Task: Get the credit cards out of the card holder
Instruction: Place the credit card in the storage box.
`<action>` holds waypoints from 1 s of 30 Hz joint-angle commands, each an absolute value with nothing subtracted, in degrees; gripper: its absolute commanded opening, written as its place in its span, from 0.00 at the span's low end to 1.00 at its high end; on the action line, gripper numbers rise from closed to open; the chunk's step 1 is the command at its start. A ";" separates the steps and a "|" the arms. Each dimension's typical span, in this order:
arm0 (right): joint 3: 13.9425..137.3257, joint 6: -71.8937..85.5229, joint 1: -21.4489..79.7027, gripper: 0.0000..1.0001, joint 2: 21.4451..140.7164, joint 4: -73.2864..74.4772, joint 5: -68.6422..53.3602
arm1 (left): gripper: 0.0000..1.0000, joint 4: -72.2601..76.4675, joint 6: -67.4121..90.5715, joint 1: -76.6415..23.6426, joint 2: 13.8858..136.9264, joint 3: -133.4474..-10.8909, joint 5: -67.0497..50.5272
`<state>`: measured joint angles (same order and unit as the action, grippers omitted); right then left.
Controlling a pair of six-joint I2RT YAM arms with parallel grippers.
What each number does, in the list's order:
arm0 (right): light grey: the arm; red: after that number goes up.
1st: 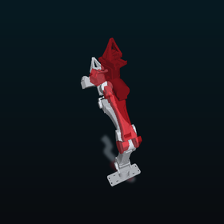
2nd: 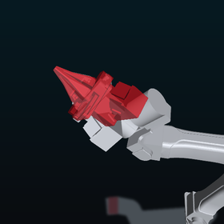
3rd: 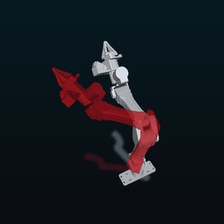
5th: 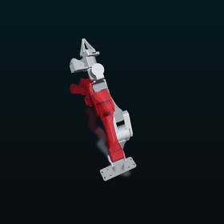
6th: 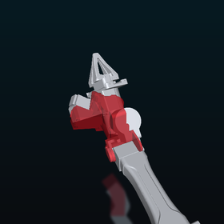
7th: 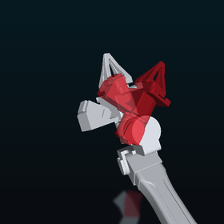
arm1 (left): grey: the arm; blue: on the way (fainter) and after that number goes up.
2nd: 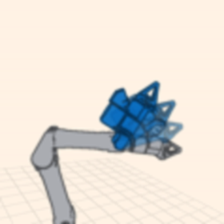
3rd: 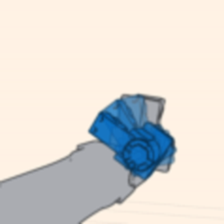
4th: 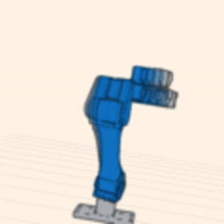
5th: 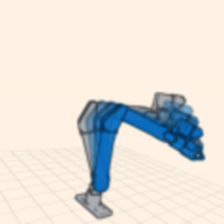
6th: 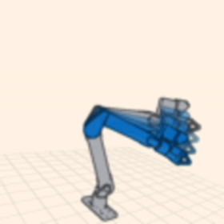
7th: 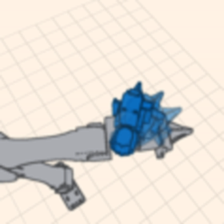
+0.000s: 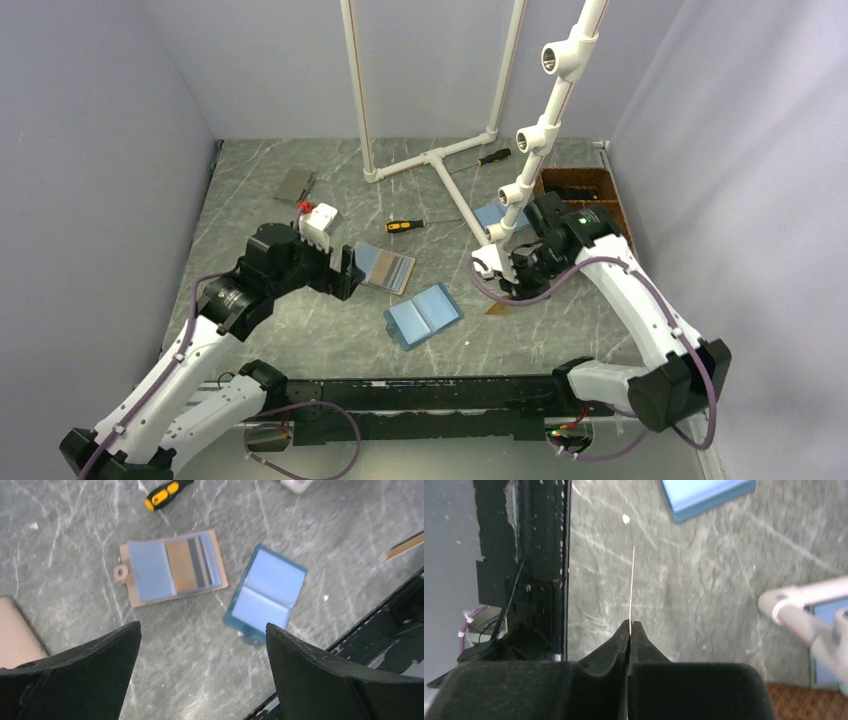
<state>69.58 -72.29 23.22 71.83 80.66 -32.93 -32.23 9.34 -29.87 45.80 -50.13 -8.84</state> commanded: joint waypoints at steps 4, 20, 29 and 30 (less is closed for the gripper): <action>64.30 -75.62 12.97 0.00 63.93 83.57 -25.04 | 0.99 -34.17 5.21 -29.29 38.87 -45.56 -6.55; 72.03 -93.04 -25.19 0.00 73.81 83.63 -20.91 | 0.99 -34.80 4.97 -29.18 38.19 -45.44 -6.59; 78.37 -85.27 -28.65 0.00 80.78 74.60 -18.81 | 0.99 -35.24 4.92 -29.09 37.07 -45.44 -5.50; 78.91 -84.90 -28.81 0.00 81.32 73.98 -18.67 | 1.00 -35.24 4.93 -29.09 36.92 -45.37 -5.46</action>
